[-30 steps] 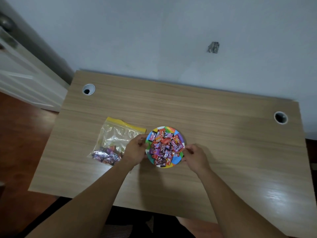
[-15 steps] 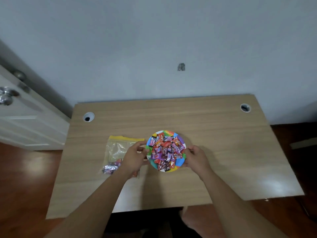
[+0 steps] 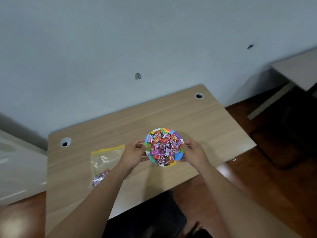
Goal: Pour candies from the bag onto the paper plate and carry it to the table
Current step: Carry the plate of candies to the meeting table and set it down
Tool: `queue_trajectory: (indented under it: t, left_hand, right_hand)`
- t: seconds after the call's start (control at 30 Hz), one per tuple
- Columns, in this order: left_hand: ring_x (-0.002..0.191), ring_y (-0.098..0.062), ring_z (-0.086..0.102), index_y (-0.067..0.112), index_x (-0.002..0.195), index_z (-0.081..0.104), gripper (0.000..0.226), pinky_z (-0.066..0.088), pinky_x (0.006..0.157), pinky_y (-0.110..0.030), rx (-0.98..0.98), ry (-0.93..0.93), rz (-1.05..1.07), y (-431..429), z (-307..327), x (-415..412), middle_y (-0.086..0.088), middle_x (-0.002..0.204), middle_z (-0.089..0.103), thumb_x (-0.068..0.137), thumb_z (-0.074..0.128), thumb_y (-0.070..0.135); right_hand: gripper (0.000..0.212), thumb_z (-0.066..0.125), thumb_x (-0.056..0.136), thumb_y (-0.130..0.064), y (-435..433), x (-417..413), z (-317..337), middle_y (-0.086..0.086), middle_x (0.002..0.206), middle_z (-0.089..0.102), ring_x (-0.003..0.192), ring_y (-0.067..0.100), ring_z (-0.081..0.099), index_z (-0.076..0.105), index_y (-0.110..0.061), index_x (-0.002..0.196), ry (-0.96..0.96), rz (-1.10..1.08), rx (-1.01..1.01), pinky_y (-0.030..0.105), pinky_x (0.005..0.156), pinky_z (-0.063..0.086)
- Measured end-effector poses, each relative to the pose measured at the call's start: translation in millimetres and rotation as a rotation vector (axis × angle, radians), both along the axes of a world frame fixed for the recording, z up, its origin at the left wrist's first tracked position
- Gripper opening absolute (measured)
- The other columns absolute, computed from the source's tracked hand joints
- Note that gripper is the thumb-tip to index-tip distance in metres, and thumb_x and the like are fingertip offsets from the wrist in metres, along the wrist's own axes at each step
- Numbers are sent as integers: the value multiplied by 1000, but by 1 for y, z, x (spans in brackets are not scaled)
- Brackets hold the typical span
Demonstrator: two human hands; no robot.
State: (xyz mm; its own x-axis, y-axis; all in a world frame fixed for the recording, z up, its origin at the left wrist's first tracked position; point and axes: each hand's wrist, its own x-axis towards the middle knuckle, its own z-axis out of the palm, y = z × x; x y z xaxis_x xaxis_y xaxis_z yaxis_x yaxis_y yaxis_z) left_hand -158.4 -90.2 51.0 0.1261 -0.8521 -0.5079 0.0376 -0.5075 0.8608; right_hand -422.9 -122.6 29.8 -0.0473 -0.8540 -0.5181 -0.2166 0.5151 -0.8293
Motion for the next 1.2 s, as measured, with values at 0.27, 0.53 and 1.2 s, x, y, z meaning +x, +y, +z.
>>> queue_trajectory:
  t: [0.27,0.53,1.2]
  left_hand:
    - [95,-25,79,5,126,70,20,69,80,-41,-1,13,-123,11,26,-98,-12,110,74,108,63,9]
    - [94,-24,80,5,128,69,22,70,73,-33,-28,39,-208,33,51,-229,-19,124,74,107,64,10]
    - [105,-21,82,15,117,72,12,69,71,-30,-76,51,-589,88,95,-596,-9,123,79,108,65,17]
  right_hand:
    - [15,67,105,-32,42,-100,29,19,108,81,90,35,84,65,-17,100,56,-103,-45,59,76,71]
    - [21,65,107,-33,95,-226,63,9,104,83,86,23,85,67,-12,110,143,-180,-116,41,67,72]
    - [18,61,106,-43,245,-556,99,-4,102,82,92,15,82,69,-28,103,309,-566,-150,50,84,71]
